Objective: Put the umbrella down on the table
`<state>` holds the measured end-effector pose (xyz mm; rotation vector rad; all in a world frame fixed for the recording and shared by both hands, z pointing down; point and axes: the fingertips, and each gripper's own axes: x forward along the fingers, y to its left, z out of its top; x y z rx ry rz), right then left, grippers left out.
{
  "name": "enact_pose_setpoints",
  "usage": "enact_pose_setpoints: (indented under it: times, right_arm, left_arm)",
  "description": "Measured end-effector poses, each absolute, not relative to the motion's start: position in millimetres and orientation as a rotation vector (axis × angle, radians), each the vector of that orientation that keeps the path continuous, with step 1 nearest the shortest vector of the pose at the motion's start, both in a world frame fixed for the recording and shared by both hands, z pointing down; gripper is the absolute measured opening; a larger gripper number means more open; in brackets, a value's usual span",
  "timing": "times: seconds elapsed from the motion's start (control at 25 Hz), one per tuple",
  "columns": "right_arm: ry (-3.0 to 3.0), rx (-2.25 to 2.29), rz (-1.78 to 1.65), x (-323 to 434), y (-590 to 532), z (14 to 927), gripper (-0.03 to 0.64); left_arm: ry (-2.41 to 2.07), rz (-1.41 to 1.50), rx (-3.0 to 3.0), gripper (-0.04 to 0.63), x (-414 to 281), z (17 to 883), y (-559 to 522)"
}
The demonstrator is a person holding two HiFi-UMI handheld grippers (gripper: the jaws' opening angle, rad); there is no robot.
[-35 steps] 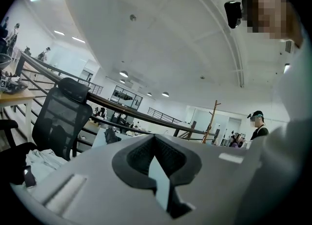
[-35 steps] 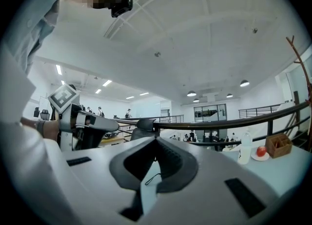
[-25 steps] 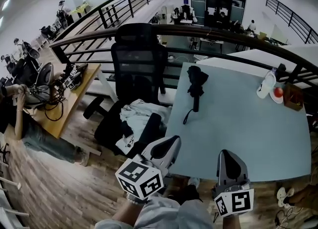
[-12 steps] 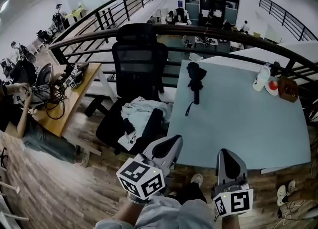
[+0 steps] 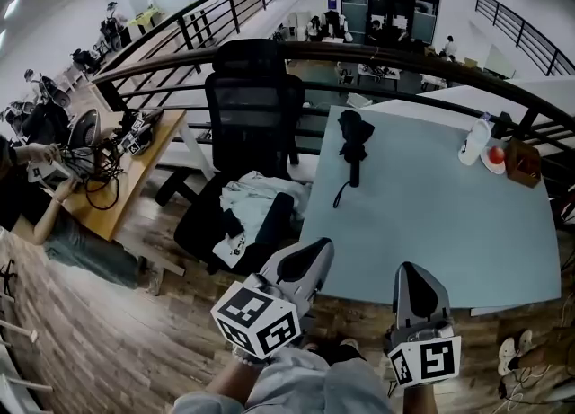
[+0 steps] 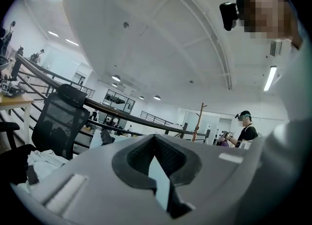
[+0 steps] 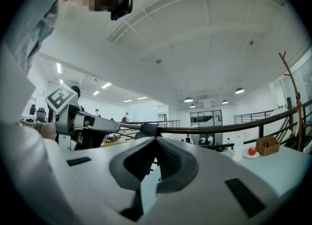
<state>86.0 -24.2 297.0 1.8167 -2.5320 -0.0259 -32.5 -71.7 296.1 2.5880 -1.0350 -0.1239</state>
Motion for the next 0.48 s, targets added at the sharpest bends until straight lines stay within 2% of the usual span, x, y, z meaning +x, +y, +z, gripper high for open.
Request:
enact_pose_setpoints:
  times: [0.48]
  right_arm:
    - [-2.577, 1.762, -0.058, 110, -38, 279, -0.009]
  left_arm:
    - [-1.063, -0.146, 2.593, 0.005, -2, 282, -78]
